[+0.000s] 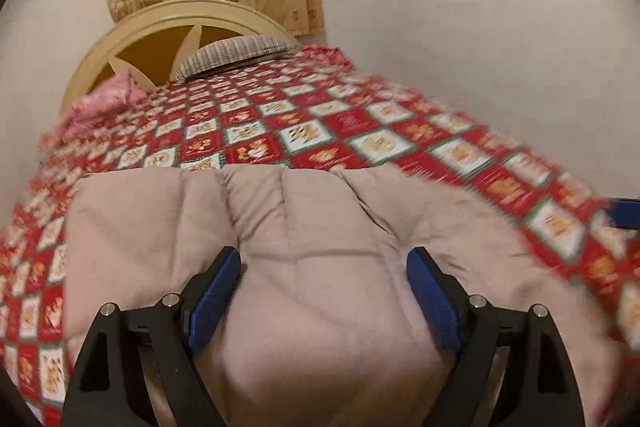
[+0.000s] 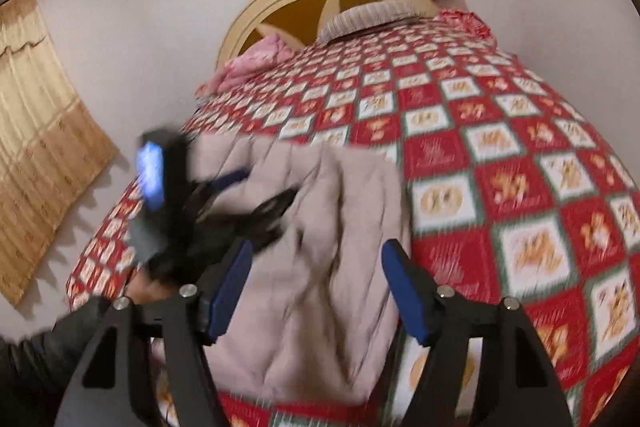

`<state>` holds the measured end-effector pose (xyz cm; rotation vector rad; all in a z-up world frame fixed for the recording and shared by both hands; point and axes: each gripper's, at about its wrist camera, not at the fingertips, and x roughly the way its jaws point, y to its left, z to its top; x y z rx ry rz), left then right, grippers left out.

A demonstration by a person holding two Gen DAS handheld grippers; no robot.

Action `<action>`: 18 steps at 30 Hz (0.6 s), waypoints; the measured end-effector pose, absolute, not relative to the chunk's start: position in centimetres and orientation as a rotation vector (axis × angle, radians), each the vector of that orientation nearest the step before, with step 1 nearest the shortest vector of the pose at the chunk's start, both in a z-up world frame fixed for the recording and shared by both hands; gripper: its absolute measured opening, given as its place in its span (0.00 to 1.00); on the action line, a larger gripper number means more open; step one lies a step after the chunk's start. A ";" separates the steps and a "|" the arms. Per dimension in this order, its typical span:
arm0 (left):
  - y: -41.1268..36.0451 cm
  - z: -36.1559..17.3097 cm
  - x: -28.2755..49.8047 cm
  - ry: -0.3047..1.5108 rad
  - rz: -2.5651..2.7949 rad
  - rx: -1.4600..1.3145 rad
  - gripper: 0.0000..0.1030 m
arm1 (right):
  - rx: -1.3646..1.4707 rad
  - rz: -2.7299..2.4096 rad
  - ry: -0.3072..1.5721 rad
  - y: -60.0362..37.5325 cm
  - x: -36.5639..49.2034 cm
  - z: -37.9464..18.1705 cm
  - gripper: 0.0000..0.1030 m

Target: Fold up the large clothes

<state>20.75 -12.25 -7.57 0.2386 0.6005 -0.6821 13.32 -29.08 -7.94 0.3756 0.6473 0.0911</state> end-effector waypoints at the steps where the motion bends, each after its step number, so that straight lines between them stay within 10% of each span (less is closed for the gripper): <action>1: -10.7 -6.4 20.1 0.582 -0.684 0.207 0.83 | 0.386 0.069 0.655 -29.6 14.4 -7.9 0.69; 14: 7.4 -9.4 24.5 0.755 -0.444 -0.405 0.90 | 0.260 0.133 0.800 -24.7 27.2 -8.8 0.75; 18: 4.1 -10.6 24.9 0.772 -0.494 -0.357 0.90 | 0.218 0.120 0.830 -23.8 28.0 -11.0 0.26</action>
